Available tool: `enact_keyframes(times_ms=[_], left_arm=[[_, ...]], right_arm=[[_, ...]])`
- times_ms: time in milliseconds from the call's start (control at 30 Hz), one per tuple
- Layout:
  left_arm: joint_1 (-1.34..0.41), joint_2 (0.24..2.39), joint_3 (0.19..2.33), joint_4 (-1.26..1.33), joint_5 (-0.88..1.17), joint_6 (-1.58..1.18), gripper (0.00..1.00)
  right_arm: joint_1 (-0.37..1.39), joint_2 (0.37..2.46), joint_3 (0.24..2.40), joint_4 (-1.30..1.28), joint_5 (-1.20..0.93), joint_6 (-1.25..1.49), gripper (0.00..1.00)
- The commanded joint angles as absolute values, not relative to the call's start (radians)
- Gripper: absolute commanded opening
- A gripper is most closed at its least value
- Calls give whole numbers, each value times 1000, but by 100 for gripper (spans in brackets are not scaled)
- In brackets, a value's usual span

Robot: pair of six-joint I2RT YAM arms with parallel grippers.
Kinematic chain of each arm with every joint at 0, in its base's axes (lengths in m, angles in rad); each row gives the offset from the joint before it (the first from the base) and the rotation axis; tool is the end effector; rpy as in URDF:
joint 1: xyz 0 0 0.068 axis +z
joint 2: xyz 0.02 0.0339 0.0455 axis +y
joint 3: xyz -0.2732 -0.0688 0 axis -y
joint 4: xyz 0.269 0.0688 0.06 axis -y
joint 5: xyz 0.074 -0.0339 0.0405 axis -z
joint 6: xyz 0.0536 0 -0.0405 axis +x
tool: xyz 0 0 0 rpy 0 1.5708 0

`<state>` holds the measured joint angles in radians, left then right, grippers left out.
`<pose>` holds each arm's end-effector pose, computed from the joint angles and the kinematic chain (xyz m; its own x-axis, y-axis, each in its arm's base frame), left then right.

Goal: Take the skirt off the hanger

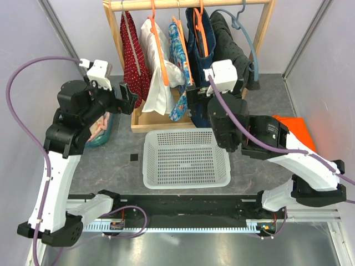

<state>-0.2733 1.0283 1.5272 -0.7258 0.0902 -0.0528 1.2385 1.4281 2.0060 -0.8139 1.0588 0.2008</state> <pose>0.2015 -0.0615 0.5002 -0.2350 0.0113 -0.9719 0.3414 0.9372 -0.0717 0.1326 0.2411 0.5577 -0.1120 -0.0249 -0.9934 -0.1677 0.9858 -0.0058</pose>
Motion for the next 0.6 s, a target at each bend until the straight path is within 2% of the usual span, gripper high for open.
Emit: enact_keyframes(times_ms=[0,33,100,200,267,400,567], left_arm=[[-281,1122,1649,-690,263,-35,99],[-281,1147,1682,-686,360,-20,100],[-281,1190,1802,-674,397,-21,100],[-282,1275,1989,-667,307,-74,100],[-281,1333,2087,-669,175,-116,100],[-293,1405,2154,-664,5,-158,99],[-328,1480,2197,-655,-172,-190,93]], right_arm=[[1334,1413,1917,-663,1239,68,98],[1359,1390,1873,-534,1280,-27,98],[1425,1388,1813,-460,1345,-96,98],[1463,1416,1809,-449,1419,-120,98],[1479,1420,1799,-449,1428,-106,98],[1491,1413,1757,-449,1402,-42,98],[1497,1413,1701,-466,1362,63,98]])
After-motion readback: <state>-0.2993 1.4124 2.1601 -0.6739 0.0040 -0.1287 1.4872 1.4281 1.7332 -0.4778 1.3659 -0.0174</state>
